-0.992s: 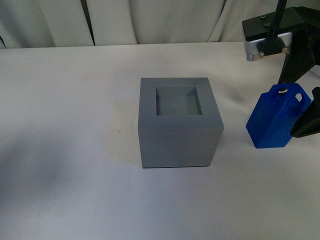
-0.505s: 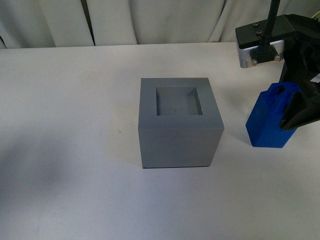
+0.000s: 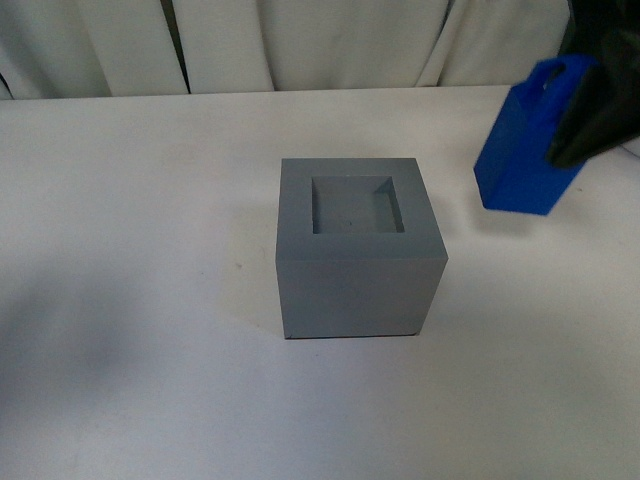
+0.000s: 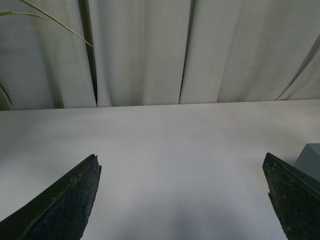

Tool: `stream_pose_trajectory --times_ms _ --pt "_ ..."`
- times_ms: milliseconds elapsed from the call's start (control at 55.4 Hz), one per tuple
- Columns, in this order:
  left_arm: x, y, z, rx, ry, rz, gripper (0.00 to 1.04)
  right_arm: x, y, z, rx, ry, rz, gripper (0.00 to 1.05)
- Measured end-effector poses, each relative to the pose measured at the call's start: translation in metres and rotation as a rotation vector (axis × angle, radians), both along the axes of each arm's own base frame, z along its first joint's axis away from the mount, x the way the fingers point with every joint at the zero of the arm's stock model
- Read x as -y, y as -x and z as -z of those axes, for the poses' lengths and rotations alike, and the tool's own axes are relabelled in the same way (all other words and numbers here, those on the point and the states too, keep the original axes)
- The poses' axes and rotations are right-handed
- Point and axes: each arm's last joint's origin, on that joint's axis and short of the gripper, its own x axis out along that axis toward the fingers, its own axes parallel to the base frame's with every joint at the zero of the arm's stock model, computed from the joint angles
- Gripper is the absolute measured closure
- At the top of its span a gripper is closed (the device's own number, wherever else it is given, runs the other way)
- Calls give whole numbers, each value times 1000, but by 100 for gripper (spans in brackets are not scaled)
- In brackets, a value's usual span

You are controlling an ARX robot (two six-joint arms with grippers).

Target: Insert blue part into gray base

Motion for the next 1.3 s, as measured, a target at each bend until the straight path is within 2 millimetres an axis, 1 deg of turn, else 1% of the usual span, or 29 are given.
stream_pose_trajectory --times_ms 198,289,397,523,668,794,920,1101,1299 --pt "0 0 0 0 0 0 6 -19 1 -28 41 -36 -27 57" --pt "0 0 0 0 0 0 6 -34 1 -45 70 -58 -49 57" --pt "0 0 0 0 0 0 6 -49 2 -53 76 -73 -71 57" --pt "0 0 0 0 0 0 6 -66 3 -53 70 -79 -96 57" --pt "0 0 0 0 0 0 6 -84 6 -47 46 -76 -127 57" --pt "0 0 0 0 0 0 6 -103 12 -41 22 -80 -158 57" --pt "0 0 0 0 0 0 6 -115 18 -39 11 -86 -181 57" --pt "0 0 0 0 0 0 6 -121 22 -39 7 -82 -196 57" --pt "0 0 0 0 0 0 6 -116 24 -30 -23 -54 -184 57"
